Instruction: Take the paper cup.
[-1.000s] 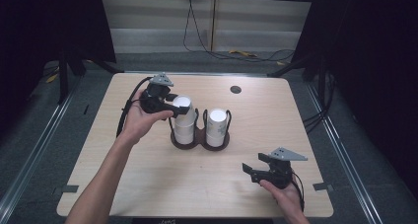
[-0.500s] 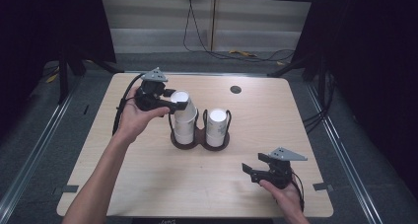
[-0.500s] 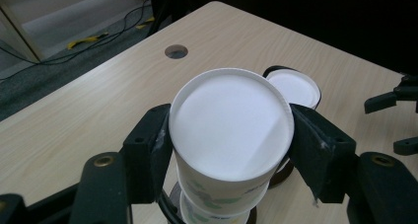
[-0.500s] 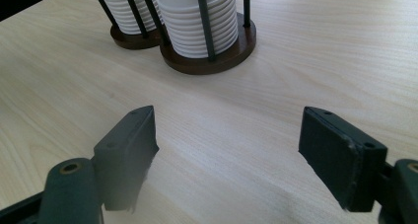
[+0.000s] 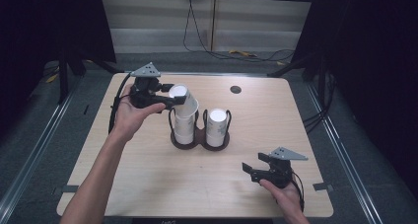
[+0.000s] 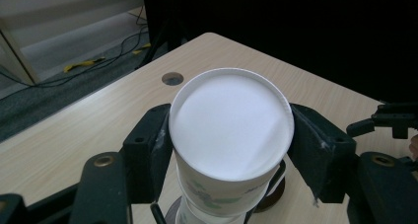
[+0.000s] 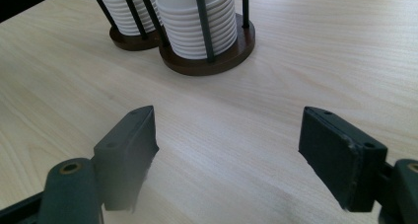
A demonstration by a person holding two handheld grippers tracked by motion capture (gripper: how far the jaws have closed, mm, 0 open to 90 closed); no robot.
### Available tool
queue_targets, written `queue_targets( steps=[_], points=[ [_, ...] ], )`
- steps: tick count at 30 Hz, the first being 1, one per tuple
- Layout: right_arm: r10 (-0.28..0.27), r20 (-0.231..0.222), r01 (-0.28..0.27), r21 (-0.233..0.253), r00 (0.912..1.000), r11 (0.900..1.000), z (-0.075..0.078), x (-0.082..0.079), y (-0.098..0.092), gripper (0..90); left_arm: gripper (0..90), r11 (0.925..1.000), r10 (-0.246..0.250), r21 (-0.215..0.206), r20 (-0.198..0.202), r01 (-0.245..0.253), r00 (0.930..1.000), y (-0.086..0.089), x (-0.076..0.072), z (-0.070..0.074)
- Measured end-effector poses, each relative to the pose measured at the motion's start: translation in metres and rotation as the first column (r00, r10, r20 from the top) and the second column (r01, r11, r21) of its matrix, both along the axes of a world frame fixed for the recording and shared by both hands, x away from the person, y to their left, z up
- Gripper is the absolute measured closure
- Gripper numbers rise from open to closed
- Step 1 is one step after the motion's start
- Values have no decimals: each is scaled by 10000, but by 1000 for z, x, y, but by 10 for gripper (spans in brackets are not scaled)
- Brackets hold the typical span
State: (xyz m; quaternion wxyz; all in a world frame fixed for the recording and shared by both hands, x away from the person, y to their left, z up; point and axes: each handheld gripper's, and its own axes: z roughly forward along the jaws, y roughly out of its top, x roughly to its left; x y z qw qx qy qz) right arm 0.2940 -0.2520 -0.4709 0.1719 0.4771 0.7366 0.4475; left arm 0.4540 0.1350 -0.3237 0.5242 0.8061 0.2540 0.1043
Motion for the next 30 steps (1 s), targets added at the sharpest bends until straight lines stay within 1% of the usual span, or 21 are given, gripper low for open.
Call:
queue_targets(
  steps=[2,3,6,8,11,12,14,17,18,20,23,25,26,28,29,30],
  points=[
    [-18,-25,18,37,10000,10000,0,1,0,223,365,9999,-71,-124,72,72,9999,1,0,1],
    [-48,-43,48,119,10000,9999,0,2,1,223,365,9995,-118,-298,92,120,9999,3,1,1],
    [-29,-12,29,125,10000,9999,0,3,1,222,365,9985,-132,-520,170,140,9998,6,0,3],
    [-58,-37,58,116,10000,9999,0,3,1,222,365,9983,-75,-579,281,91,9996,8,-2,2],
    [-38,-26,38,124,10000,9999,0,3,1,222,365,9966,-75,-822,273,97,9996,11,-4,1],
    [-38,-26,38,124,10000,9999,0,3,1,222,365,9966,-75,-822,273,97,9996,11,-4,1],
    [-8,-8,8,140,10000,9999,0,2,1,222,365,9942,-46,-1072,313,79,9995,14,-6,0],
    [20,67,-21,164,10000,9999,1,2,2,222,365,9930,-161,-1164,230,187,9996,13,-10,-1],
    [55,83,-56,161,10000,9999,1,1,2,222,365,9925,-150,-1208,296,185,9994,13,-11,-2],
    [105,111,-107,161,9999,9998,1,1,2,221,365,9901,-175,-1388,251,208,9995,13,-14,-3],
    [121,171,-125,197,9998,9997,2,0,2,221,365,9874,-355,-1539,177,378,9992,13,-17,-4],
    [138,200,-142,207,9997,9997,2,-1,2,220,365,9875,-363,-1529,195,389,9991,13,-18,-4],
    [123,208,-128,219,9997,9997,2,-1,2,220,365,9851,-408,-1663,173,432,9990,13,-20,-5],
    [117,205,-123,297,9997,9995,3,-1,2,219,365,9874,-311,-1552,69,318,9995,13,-23,-5],
    [130,220,-138,327,9997,9994,3,-1,3,218,365,9882,-320,-1497,104,332,9994,13,-24,-6],
    [152,239,-160,336,9996,9993,3,-2,3,218,365,9875,-383,-1526,65,388,9992,13,-25,-7]
  ],
)
